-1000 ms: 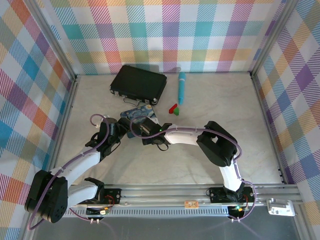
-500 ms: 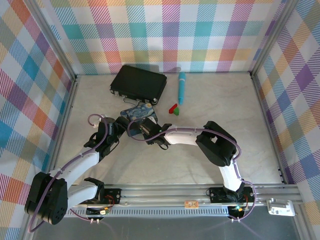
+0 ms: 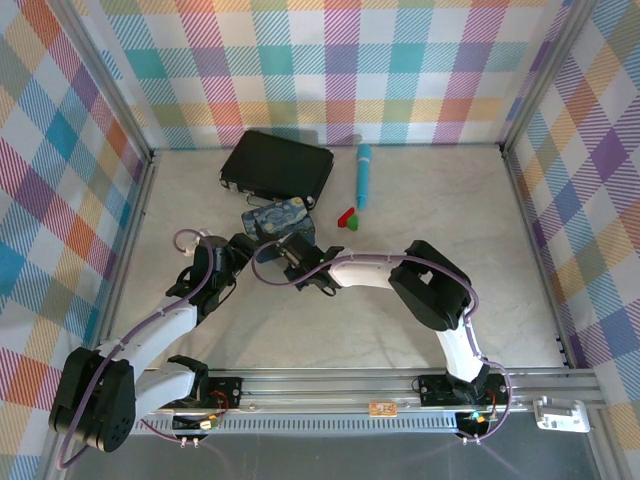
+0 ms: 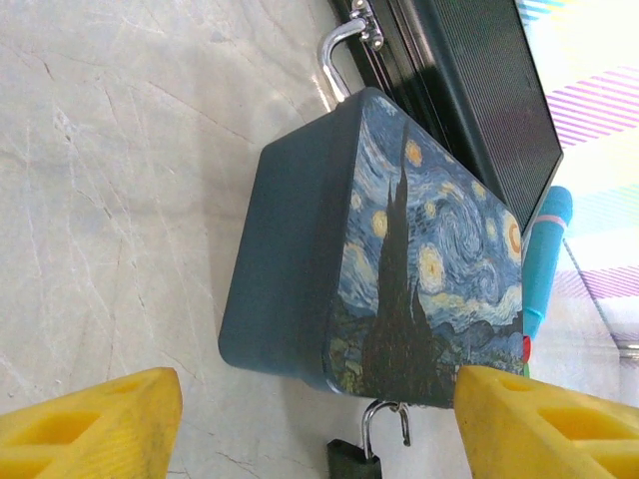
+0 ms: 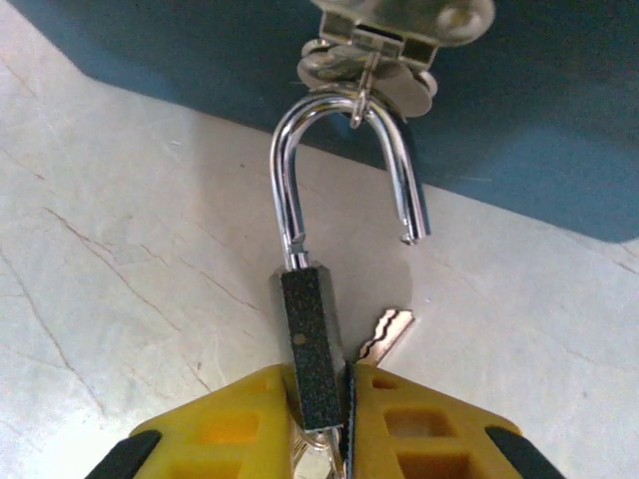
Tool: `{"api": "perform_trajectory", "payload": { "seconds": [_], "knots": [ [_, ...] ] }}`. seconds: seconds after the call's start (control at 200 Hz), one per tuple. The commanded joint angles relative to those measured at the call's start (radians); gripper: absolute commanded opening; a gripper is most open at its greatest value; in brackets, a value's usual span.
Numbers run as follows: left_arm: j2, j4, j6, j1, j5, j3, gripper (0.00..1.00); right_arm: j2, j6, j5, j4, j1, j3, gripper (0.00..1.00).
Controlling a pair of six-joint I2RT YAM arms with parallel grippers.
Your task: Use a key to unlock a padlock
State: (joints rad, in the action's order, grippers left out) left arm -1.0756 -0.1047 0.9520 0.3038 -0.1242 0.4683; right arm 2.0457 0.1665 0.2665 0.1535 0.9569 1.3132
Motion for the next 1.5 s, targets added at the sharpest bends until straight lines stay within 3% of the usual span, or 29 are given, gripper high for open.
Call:
{"api": "perform_trajectory", "payload": {
  "seconds": [0.0,0.175,0.25,0.585,0.755,1.495],
  "knots": [
    [0.010,-0.001,-0.041,-0.019,0.005,0.004,0.72,-0.028,-0.108,-0.156,-0.074,-0.051,-0.037,0.17],
    [0.009,-0.014,-0.099,-0.023,0.042,0.006,0.72,-0.055,-0.311,-0.383,-0.014,-0.121,-0.011,0.11],
    [0.008,-0.013,-0.129,-0.024,0.048,0.008,0.72,-0.022,-0.395,-0.466,0.102,-0.151,0.065,0.00],
    [-0.090,-0.073,-0.177,-0.032,0.144,0.030,0.71,0.056,-0.692,-0.513,0.108,-0.159,0.120,0.00],
    [-0.157,-0.099,-0.183,-0.032,0.225,0.052,0.64,0.085,-0.713,-0.541,0.076,-0.159,0.151,0.00],
    [-0.114,-0.081,-0.159,-0.031,0.166,0.024,0.59,0.142,-0.694,-0.594,0.040,-0.132,0.258,0.00]
  ]
}}
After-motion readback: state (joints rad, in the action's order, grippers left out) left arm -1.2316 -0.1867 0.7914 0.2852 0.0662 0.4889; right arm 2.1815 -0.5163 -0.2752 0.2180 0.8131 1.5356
